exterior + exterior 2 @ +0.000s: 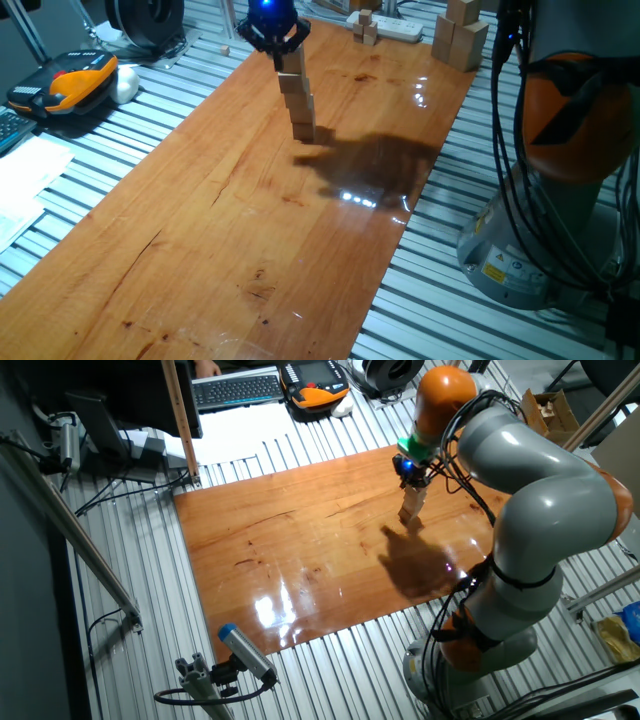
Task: Stack the blocks in a vertical line of five
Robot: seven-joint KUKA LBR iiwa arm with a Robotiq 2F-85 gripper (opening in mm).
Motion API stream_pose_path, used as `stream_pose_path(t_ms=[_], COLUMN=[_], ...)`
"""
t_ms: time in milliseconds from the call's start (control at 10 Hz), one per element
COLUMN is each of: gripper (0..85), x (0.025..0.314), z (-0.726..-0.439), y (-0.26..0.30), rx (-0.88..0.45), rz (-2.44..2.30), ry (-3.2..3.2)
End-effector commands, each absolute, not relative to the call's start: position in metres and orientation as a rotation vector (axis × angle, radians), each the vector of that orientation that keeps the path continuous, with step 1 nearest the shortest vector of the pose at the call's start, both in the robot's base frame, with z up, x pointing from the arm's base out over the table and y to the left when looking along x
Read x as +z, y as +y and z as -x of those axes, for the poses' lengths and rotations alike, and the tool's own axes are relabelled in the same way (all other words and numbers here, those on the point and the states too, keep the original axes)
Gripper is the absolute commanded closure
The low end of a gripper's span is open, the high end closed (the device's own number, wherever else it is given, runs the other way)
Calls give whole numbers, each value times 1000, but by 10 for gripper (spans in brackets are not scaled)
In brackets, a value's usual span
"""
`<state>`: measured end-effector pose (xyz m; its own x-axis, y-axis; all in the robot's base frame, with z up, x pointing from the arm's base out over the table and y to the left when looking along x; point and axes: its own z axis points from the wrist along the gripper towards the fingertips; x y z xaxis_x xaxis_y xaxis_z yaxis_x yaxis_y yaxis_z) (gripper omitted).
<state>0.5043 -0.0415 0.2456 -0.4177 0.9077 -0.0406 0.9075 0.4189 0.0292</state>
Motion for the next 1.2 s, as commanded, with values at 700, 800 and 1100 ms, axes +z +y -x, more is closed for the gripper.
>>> stream_pose_path(t_ms=[700, 800, 1100], gripper=[850, 850, 850], x=[220, 219, 217], z=[-507, -508, -508], y=[-16, -16, -13], rx=[-133, -86, 101], rz=[-1350, -1333, -1302], ry=[2753, 2773, 2822])
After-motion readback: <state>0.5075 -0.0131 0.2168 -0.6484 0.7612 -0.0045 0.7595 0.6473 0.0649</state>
